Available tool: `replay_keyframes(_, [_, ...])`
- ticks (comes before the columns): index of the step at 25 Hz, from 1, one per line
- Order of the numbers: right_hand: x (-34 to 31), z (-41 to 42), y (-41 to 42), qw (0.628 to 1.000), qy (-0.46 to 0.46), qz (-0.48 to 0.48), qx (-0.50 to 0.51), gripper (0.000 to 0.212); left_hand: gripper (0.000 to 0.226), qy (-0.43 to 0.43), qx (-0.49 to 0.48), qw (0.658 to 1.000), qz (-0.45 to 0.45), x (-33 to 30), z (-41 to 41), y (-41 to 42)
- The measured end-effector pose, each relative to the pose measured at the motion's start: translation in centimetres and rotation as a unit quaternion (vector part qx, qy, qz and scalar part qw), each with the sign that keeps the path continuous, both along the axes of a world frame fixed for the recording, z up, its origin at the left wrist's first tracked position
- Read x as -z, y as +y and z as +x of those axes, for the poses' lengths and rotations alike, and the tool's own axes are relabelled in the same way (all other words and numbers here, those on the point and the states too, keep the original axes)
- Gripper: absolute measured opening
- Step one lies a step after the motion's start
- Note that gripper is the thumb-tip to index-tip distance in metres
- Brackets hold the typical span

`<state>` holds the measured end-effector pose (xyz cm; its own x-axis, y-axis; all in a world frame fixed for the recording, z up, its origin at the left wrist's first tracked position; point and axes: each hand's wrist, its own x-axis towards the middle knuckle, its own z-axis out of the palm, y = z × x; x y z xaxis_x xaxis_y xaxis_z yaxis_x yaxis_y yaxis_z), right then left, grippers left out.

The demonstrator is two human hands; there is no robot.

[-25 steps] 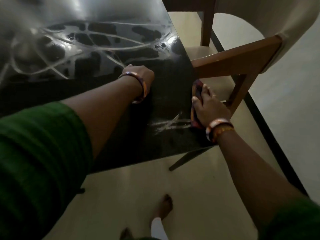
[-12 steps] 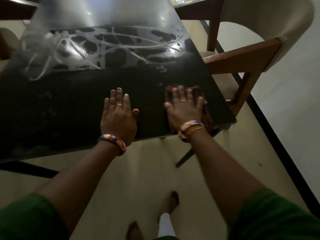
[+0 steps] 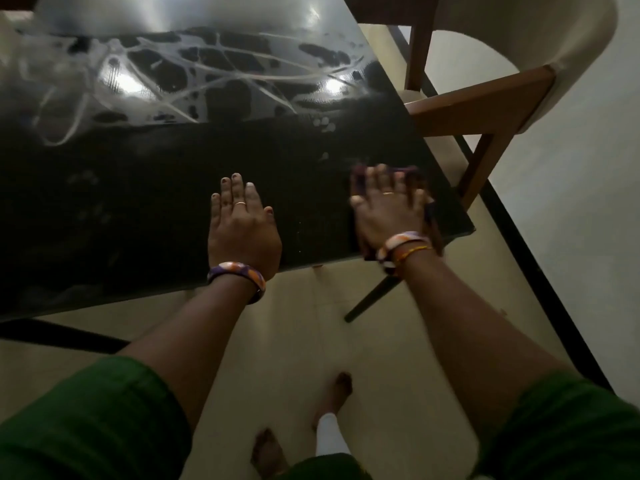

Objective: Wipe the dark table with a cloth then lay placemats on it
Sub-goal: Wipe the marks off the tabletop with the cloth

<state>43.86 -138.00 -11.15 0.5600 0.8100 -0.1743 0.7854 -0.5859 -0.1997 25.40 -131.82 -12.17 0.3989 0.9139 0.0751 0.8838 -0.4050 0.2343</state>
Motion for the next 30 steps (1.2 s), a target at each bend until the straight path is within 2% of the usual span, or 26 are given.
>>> replay_keyframes(2, [0.5,-6.0,1.9,0.992,0.007,0.029,-0.119,0.057,0.054,0.000,-0.018,1.000,-0.003,0.0,-0.1,0.1])
replay_keyframes(4, [0.9,-7.2,1.4,0.984,-0.011,0.035,-0.176,0.057,0.055,0.000,-0.030,1.000,-0.005,0.0,-0.3,0.1])
replay_keyframes(6, [0.8,-2.5,-0.4,0.992,-0.032,0.034,-0.114,0.057,0.054,0.001,-0.026,1.000,-0.002,0.0,-0.3,0.1])
replay_keyframes(9, [-0.1,5.3,-3.4,0.998,-0.017,-0.001,0.058,0.057,0.053,0.005,-0.018,1.000,0.005,0.3,-0.1,0.1])
replay_keyframes(11, [-0.3,5.2,-3.0,0.995,-0.016,-0.008,0.098,0.057,0.052,0.005,-0.013,1.000,0.008,0.2,0.0,0.0])
replay_keyframes(12, [0.0,3.1,-1.8,0.997,-0.026,0.002,0.070,0.057,0.052,0.002,-0.011,1.000,0.008,0.2,0.0,0.1])
replay_keyframes(15, [0.9,-5.5,0.9,0.994,-0.023,0.039,-0.098,0.058,0.052,0.002,-0.021,1.000,0.002,0.0,-0.1,0.0])
replay_keyframes(17, [1.2,-6.5,0.7,0.984,-0.032,0.047,-0.168,0.060,0.053,0.008,-0.028,1.000,-0.004,-0.1,-0.1,-0.2])
replay_keyframes(19, [0.5,-2.1,-0.4,0.989,-0.057,0.029,-0.131,0.063,0.053,0.013,-0.029,0.999,-0.005,-0.2,-0.1,-0.2])
replay_keyframes(22, [0.0,5.5,-2.2,0.998,-0.054,-0.022,0.007,0.065,0.052,0.022,-0.025,0.999,-0.001,-0.4,0.0,-0.1])
replay_keyframes(25, [-0.3,7.7,2.3,0.998,-0.039,-0.025,0.043,0.065,0.051,0.028,-0.013,1.000,0.001,-0.4,0.2,-0.2])
replay_keyframes(27, [-0.1,5.8,7.2,1.000,-0.024,-0.006,-0.001,0.066,0.052,0.029,-0.008,1.000,-0.001,-0.3,0.3,0.0])
replay_keyframes(30, [0.9,-0.1,9.4,0.982,-0.027,0.013,-0.184,0.065,0.055,0.027,-0.020,0.999,-0.020,-0.3,0.3,0.1])
